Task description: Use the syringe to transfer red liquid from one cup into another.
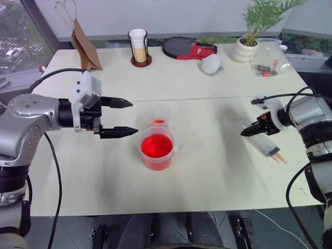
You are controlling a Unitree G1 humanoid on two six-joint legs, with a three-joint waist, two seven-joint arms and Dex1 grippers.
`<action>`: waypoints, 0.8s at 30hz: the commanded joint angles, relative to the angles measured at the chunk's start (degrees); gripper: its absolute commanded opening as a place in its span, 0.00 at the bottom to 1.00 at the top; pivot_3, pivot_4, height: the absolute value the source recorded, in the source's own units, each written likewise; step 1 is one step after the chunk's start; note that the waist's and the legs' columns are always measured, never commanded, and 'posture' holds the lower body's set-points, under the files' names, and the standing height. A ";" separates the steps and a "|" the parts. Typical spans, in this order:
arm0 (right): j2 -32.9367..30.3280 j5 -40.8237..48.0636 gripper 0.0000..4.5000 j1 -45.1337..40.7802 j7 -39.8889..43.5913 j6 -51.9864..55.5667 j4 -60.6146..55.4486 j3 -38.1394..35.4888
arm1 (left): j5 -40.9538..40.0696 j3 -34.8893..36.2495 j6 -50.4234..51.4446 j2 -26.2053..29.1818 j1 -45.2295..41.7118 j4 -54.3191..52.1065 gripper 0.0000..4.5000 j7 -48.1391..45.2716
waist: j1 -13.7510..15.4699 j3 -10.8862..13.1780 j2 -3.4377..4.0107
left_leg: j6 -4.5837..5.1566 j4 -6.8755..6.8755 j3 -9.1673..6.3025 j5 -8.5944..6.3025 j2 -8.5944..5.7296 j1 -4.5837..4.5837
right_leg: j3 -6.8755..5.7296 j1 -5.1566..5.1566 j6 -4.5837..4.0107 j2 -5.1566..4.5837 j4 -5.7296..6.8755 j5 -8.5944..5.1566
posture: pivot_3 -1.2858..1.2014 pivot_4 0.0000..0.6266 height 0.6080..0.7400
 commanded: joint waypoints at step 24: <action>38.77 53.11 0.34 2.25 -25.92 17.75 -59.07 -43.80 | -1.78 5.21 1.73 2.95 -12.09 9.92 1.00 -2.59 | 0.25 -0.01 -0.30 | -0.21 0.02 -0.24 0.12 -0.08 -0.20 | -0.05 -0.54 -0.01 -0.10 0.84 0.01 | 0.52 0.24 0.99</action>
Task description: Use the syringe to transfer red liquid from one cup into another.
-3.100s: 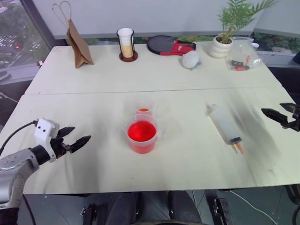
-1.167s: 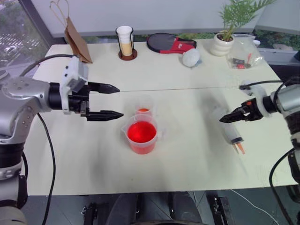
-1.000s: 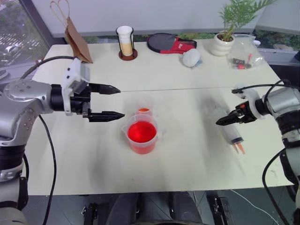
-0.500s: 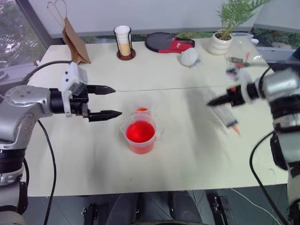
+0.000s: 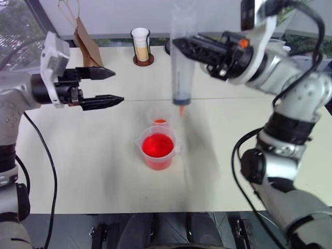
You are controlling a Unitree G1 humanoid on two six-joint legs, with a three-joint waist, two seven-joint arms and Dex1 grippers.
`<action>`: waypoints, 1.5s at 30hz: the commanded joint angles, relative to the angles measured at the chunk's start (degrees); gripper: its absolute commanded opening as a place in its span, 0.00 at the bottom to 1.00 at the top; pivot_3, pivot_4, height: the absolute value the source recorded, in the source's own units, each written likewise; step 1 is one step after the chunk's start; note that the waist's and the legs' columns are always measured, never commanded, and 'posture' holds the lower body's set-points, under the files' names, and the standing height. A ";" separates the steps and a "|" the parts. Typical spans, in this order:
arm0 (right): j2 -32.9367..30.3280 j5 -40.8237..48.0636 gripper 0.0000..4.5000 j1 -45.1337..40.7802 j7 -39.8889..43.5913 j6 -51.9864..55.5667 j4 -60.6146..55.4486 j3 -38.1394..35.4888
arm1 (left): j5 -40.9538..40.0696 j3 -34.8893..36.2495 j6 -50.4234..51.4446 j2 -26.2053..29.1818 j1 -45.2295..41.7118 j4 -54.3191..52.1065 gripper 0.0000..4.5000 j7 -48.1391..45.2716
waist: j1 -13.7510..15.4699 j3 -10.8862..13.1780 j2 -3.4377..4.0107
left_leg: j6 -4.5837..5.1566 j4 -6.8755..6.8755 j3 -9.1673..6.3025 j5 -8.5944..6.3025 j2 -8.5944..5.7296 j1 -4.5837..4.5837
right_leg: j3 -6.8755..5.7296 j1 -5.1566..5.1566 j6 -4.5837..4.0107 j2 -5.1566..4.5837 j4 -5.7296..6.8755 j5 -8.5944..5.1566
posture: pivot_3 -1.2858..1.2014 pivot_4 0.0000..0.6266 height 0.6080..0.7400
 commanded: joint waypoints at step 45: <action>3.41 -14.97 0.34 24.95 -3.97 -42.45 -5.20 31.84 | 0.53 -3.92 -1.67 -8.24 -9.50 -1.74 0.36 0.45 | -0.36 0.00 -0.02 | -0.07 0.04 0.04 0.06 0.08 0.03 | 0.04 -0.01 0.01 0.21 0.05 -0.01 | 0.52 0.24 0.99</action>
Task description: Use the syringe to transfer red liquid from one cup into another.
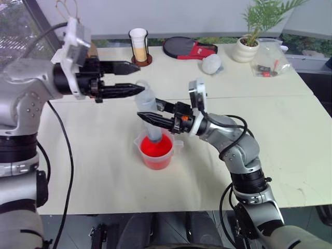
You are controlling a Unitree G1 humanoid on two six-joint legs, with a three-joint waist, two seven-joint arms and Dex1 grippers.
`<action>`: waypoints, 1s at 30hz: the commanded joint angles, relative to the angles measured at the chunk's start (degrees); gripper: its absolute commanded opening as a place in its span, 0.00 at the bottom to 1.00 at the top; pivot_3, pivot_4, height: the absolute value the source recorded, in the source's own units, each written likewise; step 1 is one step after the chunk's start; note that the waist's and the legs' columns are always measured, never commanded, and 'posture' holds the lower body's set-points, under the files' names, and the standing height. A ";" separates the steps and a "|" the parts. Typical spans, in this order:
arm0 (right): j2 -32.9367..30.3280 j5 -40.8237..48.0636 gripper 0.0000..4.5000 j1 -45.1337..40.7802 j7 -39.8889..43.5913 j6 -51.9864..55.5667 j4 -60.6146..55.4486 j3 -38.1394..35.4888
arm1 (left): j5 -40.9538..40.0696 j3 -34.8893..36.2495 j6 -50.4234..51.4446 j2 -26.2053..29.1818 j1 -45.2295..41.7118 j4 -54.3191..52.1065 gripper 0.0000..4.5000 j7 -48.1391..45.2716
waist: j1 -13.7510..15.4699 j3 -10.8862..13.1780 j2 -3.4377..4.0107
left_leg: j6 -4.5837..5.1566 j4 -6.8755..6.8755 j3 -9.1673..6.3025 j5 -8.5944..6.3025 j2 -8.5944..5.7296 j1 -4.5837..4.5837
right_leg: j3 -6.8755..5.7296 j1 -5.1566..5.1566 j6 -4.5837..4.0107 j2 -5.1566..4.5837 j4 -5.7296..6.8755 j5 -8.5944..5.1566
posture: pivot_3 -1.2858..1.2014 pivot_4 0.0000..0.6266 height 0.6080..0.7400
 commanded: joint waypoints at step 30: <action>0.66 0.55 0.34 5.22 0.60 -2.26 -3.79 5.69 | -3.07 3.82 2.29 0.12 -12.22 2.02 0.01 0.79 | -0.06 0.00 0.00 | 0.00 -0.01 0.00 0.00 0.00 0.01 | 0.01 0.00 0.00 0.02 0.00 0.00 | 0.52 0.24 0.99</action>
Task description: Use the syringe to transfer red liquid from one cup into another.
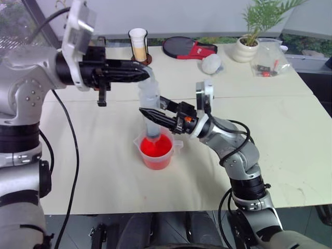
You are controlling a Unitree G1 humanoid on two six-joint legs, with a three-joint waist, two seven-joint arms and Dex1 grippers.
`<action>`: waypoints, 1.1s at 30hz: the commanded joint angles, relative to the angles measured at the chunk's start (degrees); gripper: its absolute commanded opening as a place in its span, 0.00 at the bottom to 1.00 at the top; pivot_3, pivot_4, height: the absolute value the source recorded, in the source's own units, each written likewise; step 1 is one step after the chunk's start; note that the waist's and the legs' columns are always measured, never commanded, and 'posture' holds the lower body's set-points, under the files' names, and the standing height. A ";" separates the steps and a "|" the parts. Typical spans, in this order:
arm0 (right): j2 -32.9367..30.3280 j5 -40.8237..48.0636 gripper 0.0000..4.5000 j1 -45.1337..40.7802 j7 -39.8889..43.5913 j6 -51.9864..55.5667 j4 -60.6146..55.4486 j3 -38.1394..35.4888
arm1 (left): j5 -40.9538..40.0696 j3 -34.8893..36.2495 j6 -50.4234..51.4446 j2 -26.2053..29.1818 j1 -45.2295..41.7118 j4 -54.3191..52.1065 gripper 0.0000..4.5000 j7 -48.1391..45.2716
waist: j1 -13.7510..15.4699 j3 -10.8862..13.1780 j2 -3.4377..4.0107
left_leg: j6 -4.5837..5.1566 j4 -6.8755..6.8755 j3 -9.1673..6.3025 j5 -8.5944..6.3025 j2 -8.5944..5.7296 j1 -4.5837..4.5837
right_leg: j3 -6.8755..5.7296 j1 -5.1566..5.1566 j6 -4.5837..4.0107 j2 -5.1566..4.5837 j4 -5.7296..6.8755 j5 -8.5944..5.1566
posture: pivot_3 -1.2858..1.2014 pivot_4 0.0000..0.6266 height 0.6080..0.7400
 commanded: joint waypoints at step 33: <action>-2.38 9.65 0.34 -23.84 -7.24 2.00 16.04 -14.53 | 5.47 7.22 -7.45 6.42 12.19 5.52 0.46 4.41 | -0.12 0.00 -0.01 | -0.01 -0.10 -0.05 0.00 0.03 0.02 | 0.02 -0.03 -0.01 0.03 0.00 0.00 | 0.52 0.24 0.99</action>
